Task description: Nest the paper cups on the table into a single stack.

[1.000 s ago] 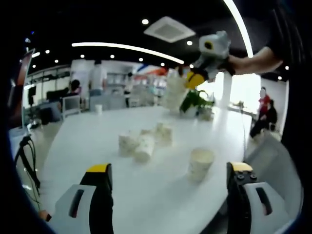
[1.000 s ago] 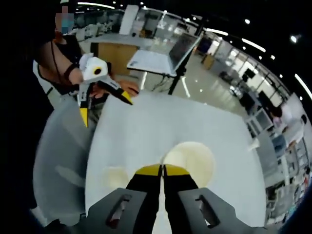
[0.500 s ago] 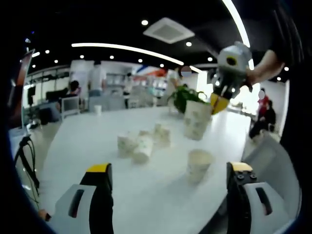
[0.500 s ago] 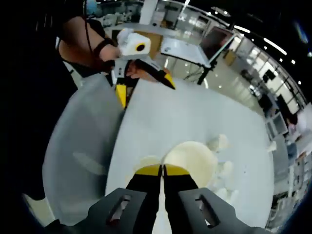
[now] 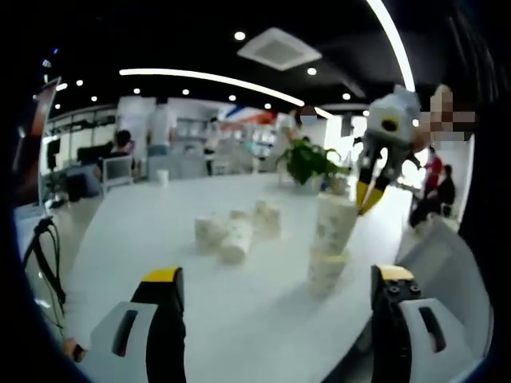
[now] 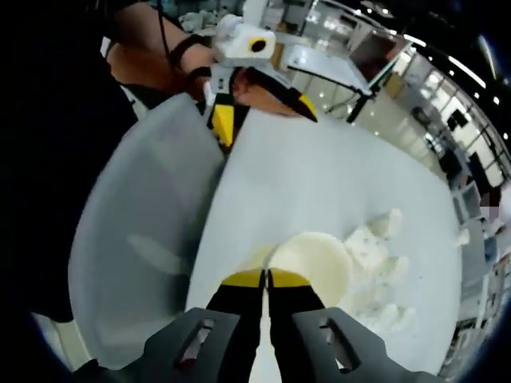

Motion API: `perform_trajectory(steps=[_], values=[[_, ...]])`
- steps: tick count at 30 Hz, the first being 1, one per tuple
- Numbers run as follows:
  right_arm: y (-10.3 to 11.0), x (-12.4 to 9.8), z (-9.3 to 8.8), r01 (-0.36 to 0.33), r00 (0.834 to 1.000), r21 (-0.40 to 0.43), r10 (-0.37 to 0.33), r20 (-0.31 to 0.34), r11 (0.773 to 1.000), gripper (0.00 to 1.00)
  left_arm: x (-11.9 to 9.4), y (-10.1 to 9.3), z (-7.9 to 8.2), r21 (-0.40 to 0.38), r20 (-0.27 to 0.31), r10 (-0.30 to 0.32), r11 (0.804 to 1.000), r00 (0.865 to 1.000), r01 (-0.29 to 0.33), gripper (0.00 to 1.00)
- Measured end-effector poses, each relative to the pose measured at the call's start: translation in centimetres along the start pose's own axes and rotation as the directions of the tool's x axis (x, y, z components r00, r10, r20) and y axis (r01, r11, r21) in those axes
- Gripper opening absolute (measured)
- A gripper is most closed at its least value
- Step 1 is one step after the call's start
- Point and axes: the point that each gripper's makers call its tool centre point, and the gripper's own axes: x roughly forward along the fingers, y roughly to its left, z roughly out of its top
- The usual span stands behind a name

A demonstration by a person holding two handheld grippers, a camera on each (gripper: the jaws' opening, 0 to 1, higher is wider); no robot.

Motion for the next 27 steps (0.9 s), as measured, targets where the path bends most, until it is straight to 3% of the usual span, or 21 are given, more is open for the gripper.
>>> perform_trajectory(steps=[27], values=[[0.6, 3.8, -1.8, -0.074, 0.996, 0.000, 0.074, -0.054, 0.997, 0.00, -0.1, 0.4, -0.3, -0.019, -0.002, 0.027, 0.999, 1.000, -0.027, 0.97]])
